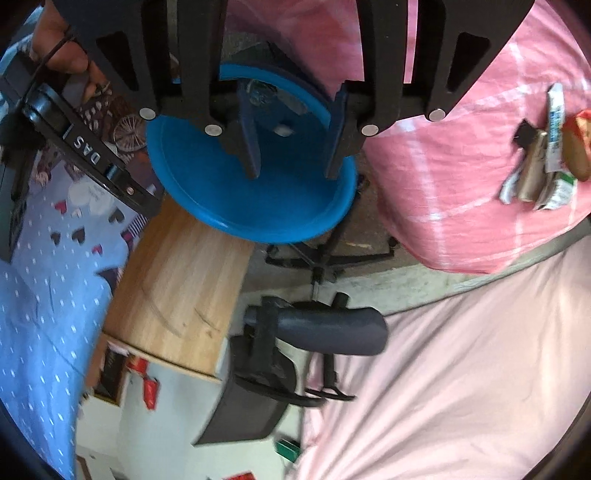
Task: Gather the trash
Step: 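Open both tools to drop the bag and white piece into the basin, then move the left tool back to the bed and grasp the stacked red paper cups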
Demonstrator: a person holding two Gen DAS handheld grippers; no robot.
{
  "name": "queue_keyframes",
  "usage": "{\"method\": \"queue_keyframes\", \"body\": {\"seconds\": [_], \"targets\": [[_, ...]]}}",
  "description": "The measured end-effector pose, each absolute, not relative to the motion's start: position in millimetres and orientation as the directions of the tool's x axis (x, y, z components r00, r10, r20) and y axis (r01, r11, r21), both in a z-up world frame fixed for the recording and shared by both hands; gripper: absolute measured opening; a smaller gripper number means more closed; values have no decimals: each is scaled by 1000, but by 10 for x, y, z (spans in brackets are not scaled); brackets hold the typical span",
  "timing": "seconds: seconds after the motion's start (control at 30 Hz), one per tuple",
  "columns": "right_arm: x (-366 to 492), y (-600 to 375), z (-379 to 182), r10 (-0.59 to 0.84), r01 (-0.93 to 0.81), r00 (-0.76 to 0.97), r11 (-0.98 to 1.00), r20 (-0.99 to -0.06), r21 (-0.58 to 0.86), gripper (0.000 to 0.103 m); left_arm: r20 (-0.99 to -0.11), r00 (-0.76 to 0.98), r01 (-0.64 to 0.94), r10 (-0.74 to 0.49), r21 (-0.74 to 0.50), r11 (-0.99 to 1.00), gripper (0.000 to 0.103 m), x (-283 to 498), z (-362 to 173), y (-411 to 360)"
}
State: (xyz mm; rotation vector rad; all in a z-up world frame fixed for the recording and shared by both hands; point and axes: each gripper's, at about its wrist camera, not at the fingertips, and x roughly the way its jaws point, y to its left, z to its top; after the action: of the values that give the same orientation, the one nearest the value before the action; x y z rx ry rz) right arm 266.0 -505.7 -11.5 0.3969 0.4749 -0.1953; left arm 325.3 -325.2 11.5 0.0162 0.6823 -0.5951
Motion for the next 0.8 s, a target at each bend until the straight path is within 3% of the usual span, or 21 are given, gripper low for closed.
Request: {"method": "queue_keyframes", "body": {"seconds": [0.33, 0.47, 0.6, 0.73, 0.8], "targets": [[2585, -4730, 208, -71, 182, 935, 937, -347, 298, 72, -486, 761, 405, -430, -162, 900, 51, 3127, 441, -2660], [2537, -4506, 347, -40, 117, 962, 954, -269, 277, 86, -444, 806, 362, -392, -153, 919, 59, 3053, 569, -2404], [2521, -4297, 451, 3, 53, 980, 961, -201, 273, 99, -391, 850, 315, -354, -161, 935, 83, 2947, 668, -2116], [2510, -4101, 532, 52, -12, 989, 962, -141, 271, 103, -328, 898, 256, -295, -156, 954, 101, 2818, 733, -1819], [2495, -3981, 578, 67, -37, 991, 967, -112, 253, 103, -299, 918, 219, -261, -167, 961, 101, 2761, 746, -1671]]}}
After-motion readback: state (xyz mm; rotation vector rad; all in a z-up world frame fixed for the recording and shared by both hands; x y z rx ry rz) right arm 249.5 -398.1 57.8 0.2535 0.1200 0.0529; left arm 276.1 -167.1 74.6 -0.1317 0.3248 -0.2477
